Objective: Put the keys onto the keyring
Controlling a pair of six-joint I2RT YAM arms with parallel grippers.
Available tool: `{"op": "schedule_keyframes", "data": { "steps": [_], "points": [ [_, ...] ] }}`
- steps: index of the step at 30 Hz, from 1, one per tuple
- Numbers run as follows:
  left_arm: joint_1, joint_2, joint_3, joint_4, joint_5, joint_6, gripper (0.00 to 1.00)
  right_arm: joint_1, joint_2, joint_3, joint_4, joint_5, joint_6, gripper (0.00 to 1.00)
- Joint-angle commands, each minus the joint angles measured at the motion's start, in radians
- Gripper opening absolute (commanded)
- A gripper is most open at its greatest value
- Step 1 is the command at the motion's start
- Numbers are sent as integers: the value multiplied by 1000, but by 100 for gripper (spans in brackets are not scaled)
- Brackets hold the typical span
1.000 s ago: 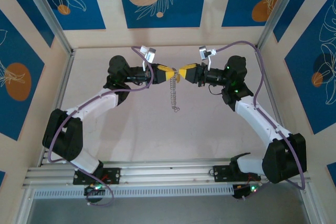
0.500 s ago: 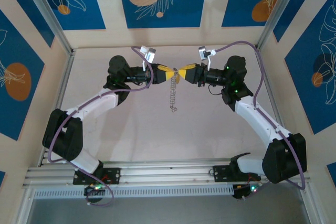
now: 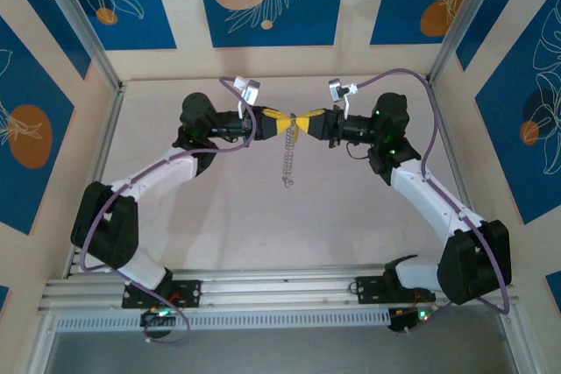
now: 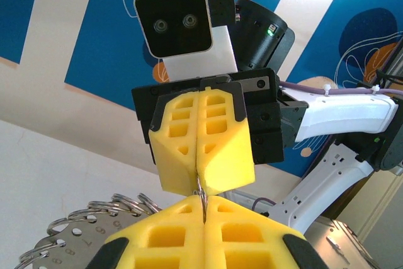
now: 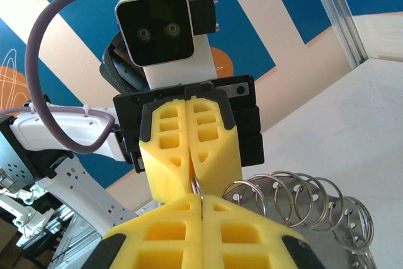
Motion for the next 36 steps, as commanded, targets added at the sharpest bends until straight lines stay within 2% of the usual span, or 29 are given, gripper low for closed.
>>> {"op": "schedule_keyframes", "data": {
  "steps": [1, 8, 19, 30, 36],
  "points": [
    [-9, -22, -8, 74, -1, -1, 0, -1, -5, 8, -32, 3, -20, 0],
    [-6, -58, -24, 18, -48, 64, 0, -13, -28, -35, -44, -2, -29, 0],
    [-6, -76, -38, 35, -74, 67, 0, -35, -58, -97, -40, -6, -23, 0],
    [-5, -68, -49, 69, -90, 51, 0, 66, 5, -68, 24, -14, 6, 0],
    [-6, -69, -58, 78, -95, 47, 0, 73, 10, -64, 0, 0, -8, 0]
  ]
}}
